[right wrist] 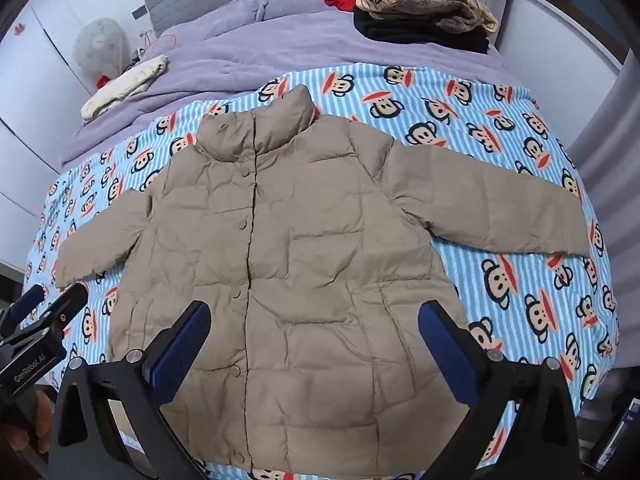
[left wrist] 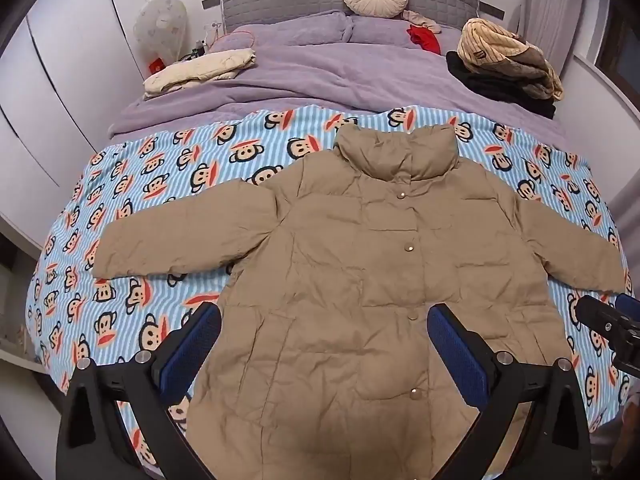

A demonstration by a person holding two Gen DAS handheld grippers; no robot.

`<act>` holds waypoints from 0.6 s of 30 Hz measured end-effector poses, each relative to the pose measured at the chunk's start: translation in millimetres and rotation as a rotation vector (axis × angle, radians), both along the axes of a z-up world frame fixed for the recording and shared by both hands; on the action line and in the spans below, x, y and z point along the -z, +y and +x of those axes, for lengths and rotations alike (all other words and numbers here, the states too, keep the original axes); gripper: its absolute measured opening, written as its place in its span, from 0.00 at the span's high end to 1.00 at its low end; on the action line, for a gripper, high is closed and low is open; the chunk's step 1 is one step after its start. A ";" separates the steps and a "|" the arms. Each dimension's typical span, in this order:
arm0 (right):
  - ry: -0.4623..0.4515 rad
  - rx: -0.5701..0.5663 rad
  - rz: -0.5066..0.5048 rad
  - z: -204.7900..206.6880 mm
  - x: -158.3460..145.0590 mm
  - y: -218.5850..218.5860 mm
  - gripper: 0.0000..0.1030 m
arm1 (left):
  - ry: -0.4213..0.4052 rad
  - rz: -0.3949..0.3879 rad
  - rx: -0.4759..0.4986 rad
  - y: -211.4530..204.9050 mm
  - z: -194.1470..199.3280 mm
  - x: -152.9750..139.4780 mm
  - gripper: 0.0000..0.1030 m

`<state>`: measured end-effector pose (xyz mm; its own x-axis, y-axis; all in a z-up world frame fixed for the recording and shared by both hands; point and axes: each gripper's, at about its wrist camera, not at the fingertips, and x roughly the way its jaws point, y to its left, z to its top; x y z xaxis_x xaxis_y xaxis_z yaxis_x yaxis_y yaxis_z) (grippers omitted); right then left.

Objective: Fold large clothes

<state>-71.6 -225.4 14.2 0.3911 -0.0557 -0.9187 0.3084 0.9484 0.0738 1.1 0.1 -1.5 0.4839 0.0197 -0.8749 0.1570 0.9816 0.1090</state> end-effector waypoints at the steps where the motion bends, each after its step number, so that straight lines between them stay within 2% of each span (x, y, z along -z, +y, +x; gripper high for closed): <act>1: 0.001 0.001 0.000 -0.5 0.1 -0.7 0.00 | 0.005 -0.005 -0.002 0.2 0.7 0.5 0.00; 2: 0.005 0.002 -0.003 -1.0 0.4 -1.6 0.00 | -0.057 0.032 -0.003 -11.6 -13.8 -8.8 0.00; 3: 0.009 0.001 -0.006 -1.7 0.9 -3.0 0.00 | -0.067 0.059 -0.007 -24.3 -22.0 -11.4 0.00; 4: 0.013 0.003 -0.010 -2.8 1.3 -5.1 0.00 | -0.062 0.022 -0.006 -22.4 -27.5 -13.0 0.00; 5: 0.022 -0.005 -0.020 1.2 -6.3 -3.9 0.00 | -0.059 0.024 -0.001 -27.2 -33.1 -14.2 0.00; 9: -0.010 -0.022 -0.043 -7.5 -15.2 -6.8 0.00 | -0.003 -0.048 0.020 -26.4 -30.3 -23.6 0.00; 18: -0.024 -0.045 -0.076 -9.4 -24.8 -4.4 0.00 | -0.001 -0.058 0.006 -26.7 -35.6 -30.6 0.00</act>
<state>-81.0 -229.8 39.0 0.4167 -0.1066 -0.9028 0.2641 0.9645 0.0081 -34.5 -26.6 29.0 0.4848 -0.0336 -0.8740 0.1627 0.9853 0.0523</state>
